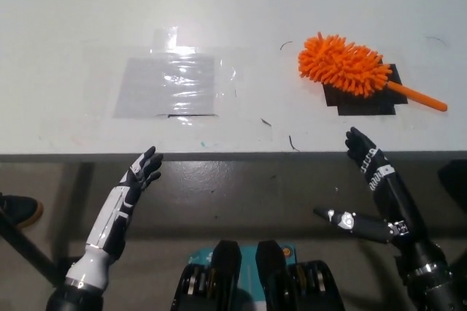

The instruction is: The robot uses it right hand to pick up an extended orange duster kept in the middle of the desk and presses its handle against the desk to collapse it

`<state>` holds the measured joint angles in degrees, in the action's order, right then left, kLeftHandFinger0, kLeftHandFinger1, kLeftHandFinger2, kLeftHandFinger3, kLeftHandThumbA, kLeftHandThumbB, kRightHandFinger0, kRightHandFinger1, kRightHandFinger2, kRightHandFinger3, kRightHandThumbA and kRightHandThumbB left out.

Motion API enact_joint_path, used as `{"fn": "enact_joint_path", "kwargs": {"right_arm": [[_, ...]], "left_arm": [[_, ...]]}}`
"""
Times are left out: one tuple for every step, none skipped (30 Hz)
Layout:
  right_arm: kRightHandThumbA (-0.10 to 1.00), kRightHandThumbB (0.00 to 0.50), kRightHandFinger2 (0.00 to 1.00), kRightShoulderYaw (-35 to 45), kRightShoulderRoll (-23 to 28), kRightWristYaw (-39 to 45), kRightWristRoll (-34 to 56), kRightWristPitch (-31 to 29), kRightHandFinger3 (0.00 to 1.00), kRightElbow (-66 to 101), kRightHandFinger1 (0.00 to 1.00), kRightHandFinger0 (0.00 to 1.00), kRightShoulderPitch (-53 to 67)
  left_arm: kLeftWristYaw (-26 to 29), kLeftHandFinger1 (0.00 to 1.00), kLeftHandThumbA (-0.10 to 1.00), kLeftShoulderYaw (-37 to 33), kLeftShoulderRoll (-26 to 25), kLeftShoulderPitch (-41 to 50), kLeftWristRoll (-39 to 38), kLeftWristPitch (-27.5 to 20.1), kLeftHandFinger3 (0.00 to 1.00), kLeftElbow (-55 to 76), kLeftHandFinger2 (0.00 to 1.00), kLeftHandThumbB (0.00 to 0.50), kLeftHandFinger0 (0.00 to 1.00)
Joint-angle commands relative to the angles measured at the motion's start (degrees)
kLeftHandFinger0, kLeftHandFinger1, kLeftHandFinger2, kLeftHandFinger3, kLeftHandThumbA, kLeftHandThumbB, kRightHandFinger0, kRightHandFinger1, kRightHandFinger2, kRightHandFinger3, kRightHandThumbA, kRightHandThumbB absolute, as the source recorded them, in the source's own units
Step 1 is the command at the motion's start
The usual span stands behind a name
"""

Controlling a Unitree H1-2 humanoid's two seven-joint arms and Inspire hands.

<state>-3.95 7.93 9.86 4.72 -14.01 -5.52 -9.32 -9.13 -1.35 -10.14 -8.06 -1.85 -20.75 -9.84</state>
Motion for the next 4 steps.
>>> {"fn": "enact_joint_path", "kwargs": {"right_arm": [[1.0, 0.177, 1.0, -0.73, 1.32, 2.75, 0.82, 0.62, 1.0, 0.17, 1.0, 1.0, -1.57], [1.0, 0.179, 1.0, -0.92, 1.37, 2.9, 0.62, 0.75, 1.0, 0.24, 1.0, 1.0, -1.5], [1.0, 0.181, 1.0, -1.1, 1.42, 3.05, 0.54, 0.71, 1.0, 0.19, 1.0, 1.0, -1.5], [1.0, 0.179, 1.0, -1.31, 1.53, 3.22, 0.27, 0.42, 1.0, 0.06, 1.0, 1.0, -1.51]], "left_arm": [[-1.12, 1.0, 1.0, 0.11, -0.87, -1.5, -1.14, -1.72, 1.0, 1.43, 1.0, 0.104, 1.0], [-0.91, 1.0, 1.0, 0.15, -0.82, -1.44, -0.83, -1.74, 1.0, 1.46, 1.0, 0.099, 1.0], [-0.74, 1.0, 1.0, 0.16, -0.84, -1.46, -0.47, -1.78, 1.0, 1.4, 1.0, 0.102, 1.0], [-0.93, 1.0, 1.0, 0.06, -0.98, -1.47, -0.46, -1.99, 1.0, 1.32, 1.0, 0.102, 1.0]]}}
